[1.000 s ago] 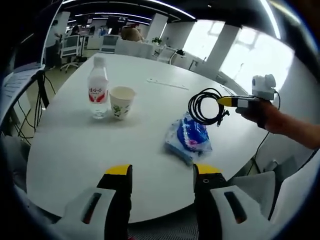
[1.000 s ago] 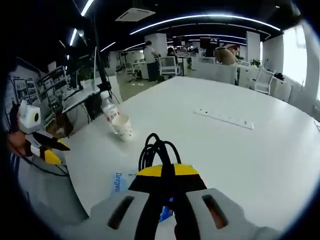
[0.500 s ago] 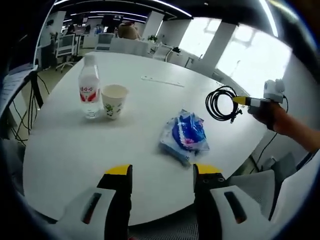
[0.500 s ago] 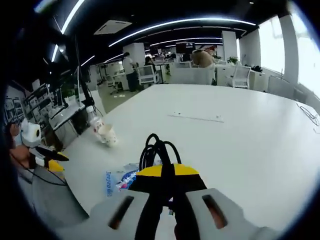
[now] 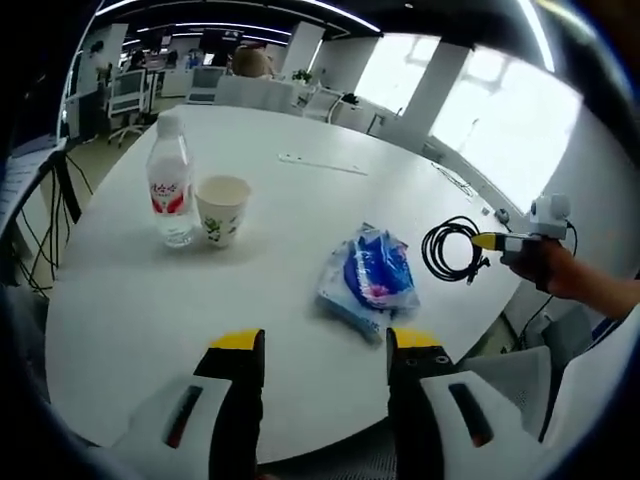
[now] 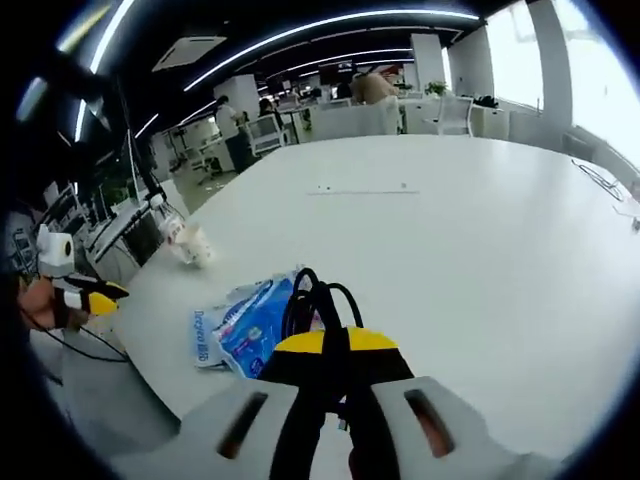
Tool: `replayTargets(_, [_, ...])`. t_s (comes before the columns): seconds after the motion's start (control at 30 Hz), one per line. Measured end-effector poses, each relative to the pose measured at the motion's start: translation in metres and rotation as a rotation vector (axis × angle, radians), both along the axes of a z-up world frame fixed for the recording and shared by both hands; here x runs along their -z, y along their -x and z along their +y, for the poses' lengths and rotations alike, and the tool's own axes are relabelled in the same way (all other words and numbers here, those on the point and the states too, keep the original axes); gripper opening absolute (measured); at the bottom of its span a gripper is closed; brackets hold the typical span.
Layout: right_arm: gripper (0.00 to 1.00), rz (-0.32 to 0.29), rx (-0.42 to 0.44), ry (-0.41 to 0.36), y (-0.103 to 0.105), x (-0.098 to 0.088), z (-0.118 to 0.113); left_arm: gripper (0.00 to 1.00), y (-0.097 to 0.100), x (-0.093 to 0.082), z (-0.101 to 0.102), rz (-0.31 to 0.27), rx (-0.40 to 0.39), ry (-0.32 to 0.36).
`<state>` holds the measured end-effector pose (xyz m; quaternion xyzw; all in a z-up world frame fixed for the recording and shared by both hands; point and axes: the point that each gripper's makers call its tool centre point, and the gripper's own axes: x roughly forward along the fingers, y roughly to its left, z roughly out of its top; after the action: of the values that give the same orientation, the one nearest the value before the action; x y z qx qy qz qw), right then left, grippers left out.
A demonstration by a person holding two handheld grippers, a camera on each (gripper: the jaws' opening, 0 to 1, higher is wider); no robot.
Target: Arrange the tabletop items into an orderly group along one side of the table until the central work area is clear of visible clutter.
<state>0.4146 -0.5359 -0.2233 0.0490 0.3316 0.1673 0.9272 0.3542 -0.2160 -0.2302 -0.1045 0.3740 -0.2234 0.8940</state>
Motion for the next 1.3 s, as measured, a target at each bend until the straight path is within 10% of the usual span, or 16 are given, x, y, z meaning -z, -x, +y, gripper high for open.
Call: replayTargets(1.3, [0.03, 0.122, 0.076, -0.041, 0.025, 0.043, -0.01, 0.48, 0.003, 0.001, 0.002, 0.009, -0.015, -0.004])
